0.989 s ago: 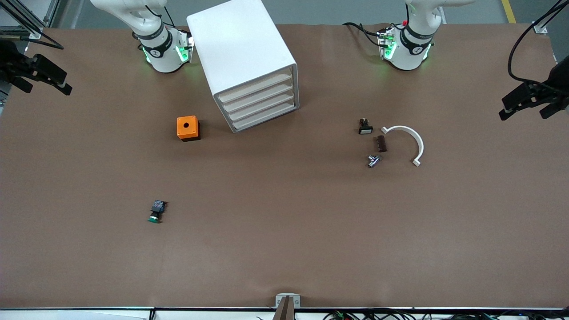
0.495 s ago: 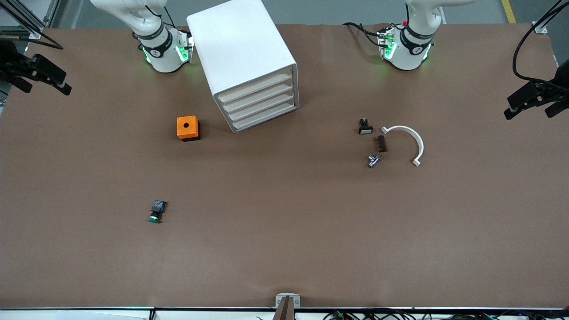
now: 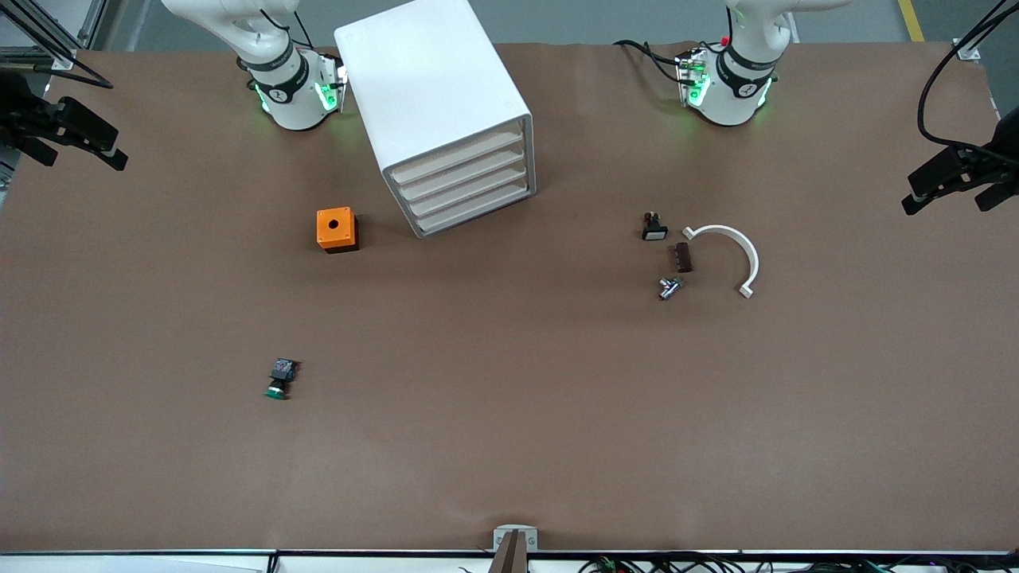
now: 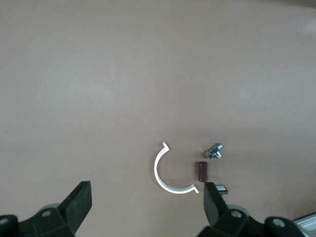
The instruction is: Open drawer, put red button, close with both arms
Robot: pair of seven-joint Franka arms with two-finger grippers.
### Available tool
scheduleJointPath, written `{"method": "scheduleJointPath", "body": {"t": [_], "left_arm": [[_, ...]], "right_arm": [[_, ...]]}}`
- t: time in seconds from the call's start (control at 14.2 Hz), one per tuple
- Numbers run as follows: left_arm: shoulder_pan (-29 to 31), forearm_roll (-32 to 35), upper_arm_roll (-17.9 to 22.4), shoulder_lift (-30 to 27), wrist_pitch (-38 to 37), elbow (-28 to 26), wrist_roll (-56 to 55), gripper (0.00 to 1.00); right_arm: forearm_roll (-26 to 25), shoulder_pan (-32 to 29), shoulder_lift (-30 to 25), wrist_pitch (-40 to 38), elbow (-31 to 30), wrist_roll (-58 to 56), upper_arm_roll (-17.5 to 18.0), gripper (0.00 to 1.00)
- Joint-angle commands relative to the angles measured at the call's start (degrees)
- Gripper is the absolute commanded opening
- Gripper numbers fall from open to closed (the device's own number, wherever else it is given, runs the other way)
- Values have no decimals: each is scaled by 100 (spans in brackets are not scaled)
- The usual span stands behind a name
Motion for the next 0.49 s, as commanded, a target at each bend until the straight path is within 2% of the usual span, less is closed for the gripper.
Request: {"method": "scheduleJointPath", "body": {"t": [0.0, 0.42], "left_arm": [[44, 32, -37, 59, -92, 151, 96, 100], [35, 32, -28, 59, -92, 151, 17, 100]], "right_arm": [[12, -12, -116, -27, -77, -61, -8, 100], [12, -12, -116, -27, -77, -61, -8, 100]]}}
